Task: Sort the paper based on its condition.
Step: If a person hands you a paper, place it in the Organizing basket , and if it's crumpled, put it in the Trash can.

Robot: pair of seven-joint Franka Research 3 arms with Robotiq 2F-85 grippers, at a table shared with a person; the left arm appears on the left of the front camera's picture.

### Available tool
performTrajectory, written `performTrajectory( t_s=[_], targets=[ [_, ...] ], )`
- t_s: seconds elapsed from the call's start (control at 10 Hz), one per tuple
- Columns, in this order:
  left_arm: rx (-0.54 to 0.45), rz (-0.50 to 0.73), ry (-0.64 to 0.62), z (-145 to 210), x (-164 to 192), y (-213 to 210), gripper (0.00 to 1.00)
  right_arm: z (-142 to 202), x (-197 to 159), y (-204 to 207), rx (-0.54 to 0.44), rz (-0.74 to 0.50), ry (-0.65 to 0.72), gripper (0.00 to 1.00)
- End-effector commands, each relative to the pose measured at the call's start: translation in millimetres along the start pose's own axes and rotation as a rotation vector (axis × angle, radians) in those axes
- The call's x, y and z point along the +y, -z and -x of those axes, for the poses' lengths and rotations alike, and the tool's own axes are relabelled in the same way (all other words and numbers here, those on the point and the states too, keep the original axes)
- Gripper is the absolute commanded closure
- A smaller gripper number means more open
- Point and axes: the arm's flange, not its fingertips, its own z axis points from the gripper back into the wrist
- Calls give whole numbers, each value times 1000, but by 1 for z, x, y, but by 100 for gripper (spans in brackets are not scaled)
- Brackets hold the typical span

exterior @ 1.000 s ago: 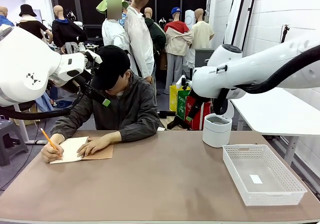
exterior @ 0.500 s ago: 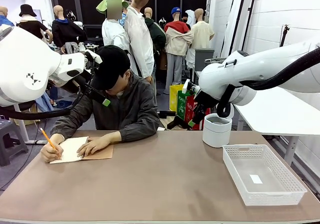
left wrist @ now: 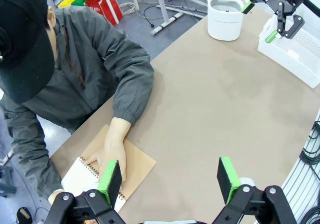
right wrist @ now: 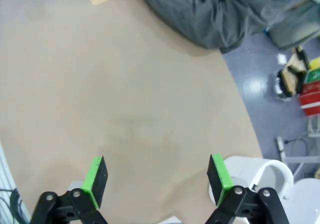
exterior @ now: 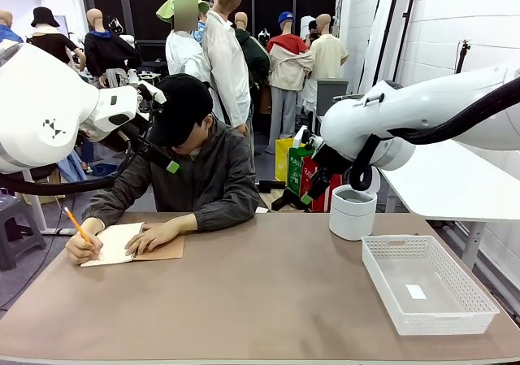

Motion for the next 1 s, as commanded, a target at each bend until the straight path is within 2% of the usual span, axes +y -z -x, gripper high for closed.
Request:
performTrajectory(
  t_s=[0.0,0.2,0.5,0.9],
  targets=[
    [2,-5,-15,1,0,0,0,-5,11,-18,-74,-39,109,0],
    [2,-5,-15,1,0,0,0,-1,25,-28,-133,-57,129,0],
    [2,-5,-15,1,0,0,0,6,50,-42,-262,-78,45,0],
    [2,-5,-15,1,0,0,0,12,65,-45,-275,-97,14,0]
  ],
)
